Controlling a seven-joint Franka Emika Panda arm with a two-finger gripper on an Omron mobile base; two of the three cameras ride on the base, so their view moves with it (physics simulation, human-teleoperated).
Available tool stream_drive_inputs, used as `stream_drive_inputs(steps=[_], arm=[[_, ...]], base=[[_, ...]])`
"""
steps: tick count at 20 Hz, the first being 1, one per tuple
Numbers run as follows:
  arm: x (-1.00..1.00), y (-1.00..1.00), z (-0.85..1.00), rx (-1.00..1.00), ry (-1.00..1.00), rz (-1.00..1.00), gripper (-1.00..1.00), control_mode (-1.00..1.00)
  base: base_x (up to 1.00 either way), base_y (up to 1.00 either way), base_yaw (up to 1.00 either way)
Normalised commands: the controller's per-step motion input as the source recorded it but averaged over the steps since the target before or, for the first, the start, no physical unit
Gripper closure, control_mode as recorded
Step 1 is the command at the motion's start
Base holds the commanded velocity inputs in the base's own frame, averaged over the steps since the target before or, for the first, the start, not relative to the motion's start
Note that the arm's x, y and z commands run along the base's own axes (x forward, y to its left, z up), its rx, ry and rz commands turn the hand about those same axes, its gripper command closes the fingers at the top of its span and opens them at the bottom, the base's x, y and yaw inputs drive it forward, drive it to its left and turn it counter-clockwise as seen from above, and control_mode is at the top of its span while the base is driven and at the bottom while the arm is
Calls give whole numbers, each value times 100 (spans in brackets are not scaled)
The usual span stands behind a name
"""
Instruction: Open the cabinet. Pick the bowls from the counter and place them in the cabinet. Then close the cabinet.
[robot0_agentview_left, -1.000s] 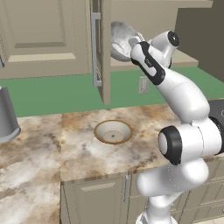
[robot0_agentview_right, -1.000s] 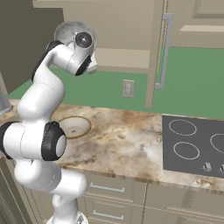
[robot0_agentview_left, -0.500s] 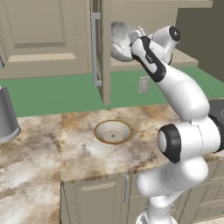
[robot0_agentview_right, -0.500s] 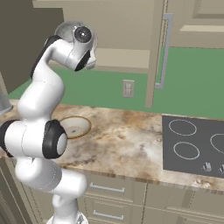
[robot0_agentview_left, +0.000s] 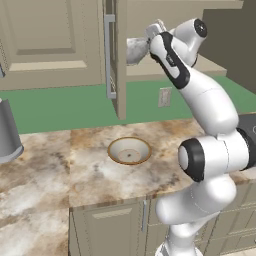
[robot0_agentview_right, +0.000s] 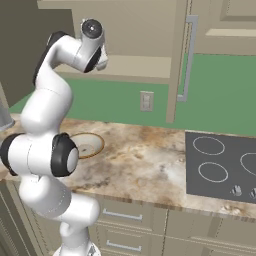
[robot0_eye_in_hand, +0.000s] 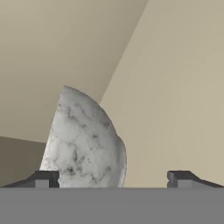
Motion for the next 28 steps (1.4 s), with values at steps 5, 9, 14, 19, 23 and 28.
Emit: stream_drive_inputs(steps=[5, 9, 14, 19, 23, 28], arm=[[-7, 13, 22, 9, -10, 0, -100, -100], [-63, -47, 38, 12, -13, 0, -100, -100], [-90, -49, 34, 10, -3, 0, -100, -100], [-100, -37, 22, 3, 5, -1, -100, -100], [-100, -3, 2, 0, 10, -2, -100, -100], [-77, 0, -2, 0, 18, 0, -100, -100]], base=[[0, 0, 0], [0, 0, 0], [0, 0, 0], [0, 0, 0], [0, 0, 0], [0, 0, 0]])
